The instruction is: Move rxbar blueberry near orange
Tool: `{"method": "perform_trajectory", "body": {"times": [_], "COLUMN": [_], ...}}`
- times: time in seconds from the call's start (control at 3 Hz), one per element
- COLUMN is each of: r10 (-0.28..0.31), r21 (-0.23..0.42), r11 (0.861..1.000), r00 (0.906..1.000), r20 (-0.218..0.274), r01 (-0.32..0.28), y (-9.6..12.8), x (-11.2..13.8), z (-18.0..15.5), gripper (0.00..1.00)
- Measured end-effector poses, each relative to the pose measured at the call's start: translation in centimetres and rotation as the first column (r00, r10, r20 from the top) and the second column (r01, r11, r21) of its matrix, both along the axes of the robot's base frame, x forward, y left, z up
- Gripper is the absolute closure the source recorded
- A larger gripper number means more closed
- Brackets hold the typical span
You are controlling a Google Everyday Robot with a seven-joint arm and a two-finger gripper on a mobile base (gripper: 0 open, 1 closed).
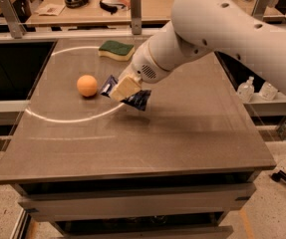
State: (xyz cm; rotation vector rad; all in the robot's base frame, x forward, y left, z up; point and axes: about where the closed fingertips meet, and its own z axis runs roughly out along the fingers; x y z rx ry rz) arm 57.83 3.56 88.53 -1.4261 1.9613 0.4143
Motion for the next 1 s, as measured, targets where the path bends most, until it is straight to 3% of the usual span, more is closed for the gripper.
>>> {"method": "perform_trajectory", "body": {"times": [1.0], "r10": [0.058], "r21": [0.024], "r11": [0.998], "r00": [0.9982], "r20": [0.011], "r01": [-0.058], "y": [3.6], "x": [4.2], "z": [-2.2], "gripper": [1.00]}}
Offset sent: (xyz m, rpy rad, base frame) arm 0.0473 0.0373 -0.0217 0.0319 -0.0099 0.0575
